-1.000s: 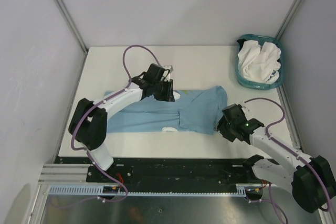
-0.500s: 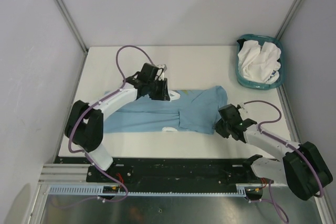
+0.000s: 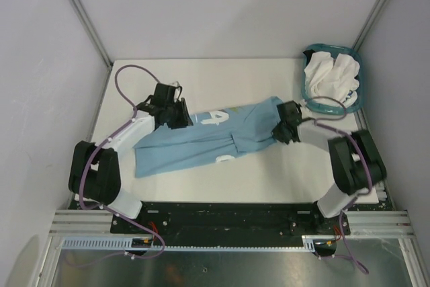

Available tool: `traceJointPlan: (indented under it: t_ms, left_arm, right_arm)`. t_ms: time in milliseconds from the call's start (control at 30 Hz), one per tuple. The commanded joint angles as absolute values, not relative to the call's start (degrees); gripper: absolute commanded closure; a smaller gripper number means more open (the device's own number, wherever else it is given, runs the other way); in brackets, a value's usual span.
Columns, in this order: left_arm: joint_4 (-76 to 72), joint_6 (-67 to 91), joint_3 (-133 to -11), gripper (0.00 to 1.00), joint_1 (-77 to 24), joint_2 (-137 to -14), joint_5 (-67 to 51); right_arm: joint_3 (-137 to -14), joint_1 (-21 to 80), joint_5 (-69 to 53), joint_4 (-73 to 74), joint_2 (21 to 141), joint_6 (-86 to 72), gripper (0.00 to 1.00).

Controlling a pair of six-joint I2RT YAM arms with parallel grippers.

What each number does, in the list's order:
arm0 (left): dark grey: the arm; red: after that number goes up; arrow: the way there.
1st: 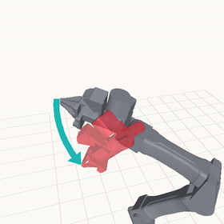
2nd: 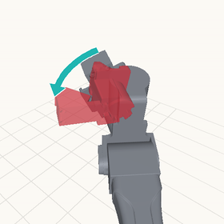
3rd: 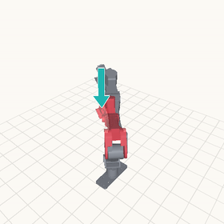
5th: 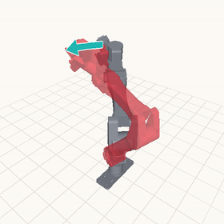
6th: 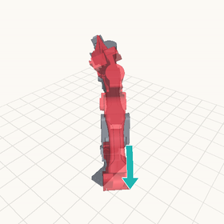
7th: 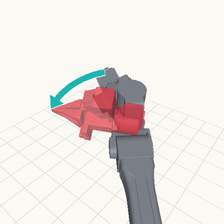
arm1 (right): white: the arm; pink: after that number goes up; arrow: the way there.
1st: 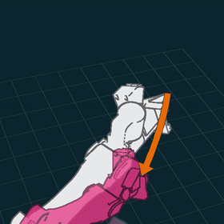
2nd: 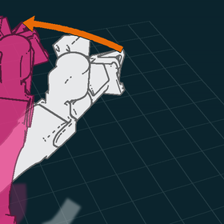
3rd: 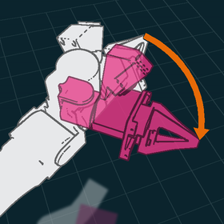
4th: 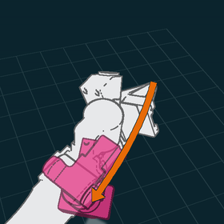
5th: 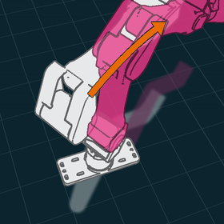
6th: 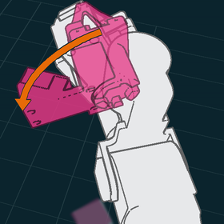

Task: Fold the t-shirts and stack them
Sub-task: Rotate the tshirt 80 degrees

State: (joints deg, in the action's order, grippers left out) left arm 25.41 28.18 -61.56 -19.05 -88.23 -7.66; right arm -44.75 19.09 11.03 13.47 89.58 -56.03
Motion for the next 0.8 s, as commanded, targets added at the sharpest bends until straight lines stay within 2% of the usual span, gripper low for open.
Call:
traceJointPlan:
  t_ms: [0, 133, 300, 433, 500, 633, 767]
  left_arm:
    - [24.95, 29.15, -59.73, 0.64, -18.78, -84.99, -8.37]
    - [24.92, 28.89, -56.45, 0.64, -18.77, -84.22, -9.28]
    - [24.85, 28.98, -51.99, 0.64, -18.89, -82.99, -9.56]
    - [24.89, 29.28, -49.86, 0.64, -20.63, -82.34, -10.18]
    - [24.92, 29.23, -49.03, 0.62, -21.86, -81.85, -10.02]
    - [24.95, 28.89, -47.49, 0.60, -24.18, -81.69, -9.40]
    - [25.12, 28.29, -46.69, 0.60, -26.46, -81.29, -8.06]
  right_arm:
    - [-61.07, 17.49, 9.78, 10.18, 102.85, -47.22, 0.97]
    - [-78.89, 15.75, 6.64, 14.01, 116.21, -41.49, 0.97]
    - [-105.83, 14.75, 5.48, 26.82, 132.51, -32.82, 0.96]
    - [-123.78, 14.16, 8.01, 34.25, 141.76, -27.00, 0.82]
    - [-127.60, 13.45, 9.12, 35.52, 143.48, -24.90, 0.72]
    - [-127.63, 10.53, 8.12, 34.76, 142.36, -23.66, 0.52]
    - [-123.44, 8.43, 4.76, 32.51, 139.23, -24.73, 0.46]
